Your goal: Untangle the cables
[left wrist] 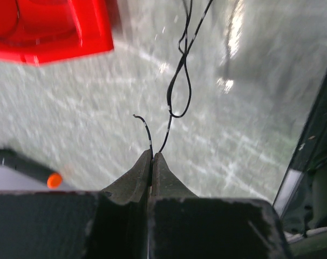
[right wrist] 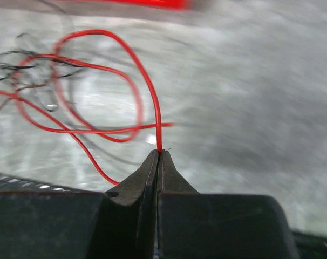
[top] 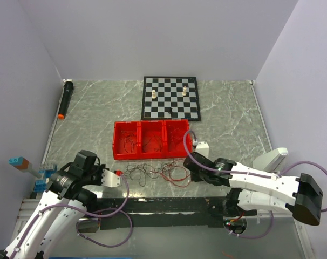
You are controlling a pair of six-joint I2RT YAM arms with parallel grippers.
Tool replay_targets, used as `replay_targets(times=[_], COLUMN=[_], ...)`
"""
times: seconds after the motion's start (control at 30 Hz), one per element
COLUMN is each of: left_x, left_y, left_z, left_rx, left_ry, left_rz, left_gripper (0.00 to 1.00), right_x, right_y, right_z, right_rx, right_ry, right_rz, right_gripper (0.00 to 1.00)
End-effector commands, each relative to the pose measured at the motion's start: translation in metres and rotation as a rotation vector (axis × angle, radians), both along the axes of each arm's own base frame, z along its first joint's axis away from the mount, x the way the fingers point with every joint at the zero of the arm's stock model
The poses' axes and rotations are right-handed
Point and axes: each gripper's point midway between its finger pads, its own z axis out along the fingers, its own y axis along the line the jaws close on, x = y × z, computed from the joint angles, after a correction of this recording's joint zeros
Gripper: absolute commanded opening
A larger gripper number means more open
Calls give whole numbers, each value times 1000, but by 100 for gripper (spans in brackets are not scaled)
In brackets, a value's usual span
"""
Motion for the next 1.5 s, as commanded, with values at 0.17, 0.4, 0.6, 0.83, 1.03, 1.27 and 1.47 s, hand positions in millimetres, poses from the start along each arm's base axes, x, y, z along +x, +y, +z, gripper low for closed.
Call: replay_targets(times=[0.17,0.4,0.6,0.83,1.03,1.27,1.47], left_x=[28,6,-5,-12,-18,-31,-40], left_y=[-6,-53,-65,-70,-77,-86,-88], left_z=[97,146,159,179,201,242,275], left_rx=[-260,-509,-565,-607,-678,-783,-831], left_ry=[-388,-306,-255,-250,-247,-229,-239], left_rz=[135,-14,-62,-85,-100,-118,-135], left_gripper=[1,1,1,1,1,1,1], right_x=[-2,26,38,32,28,42,32], right_y=[-43,-17,60,147,197,206,169], right_z=[3,59,97,86,86,49,0], right_rx=[-168,-46,212,331,398,252,108], right_ry=[6,-163,-275,-232,-215,-139,-48], right_rz=[-149,-83,174,446,525,450,379], right_gripper=[4,33,49,61,66,60,49])
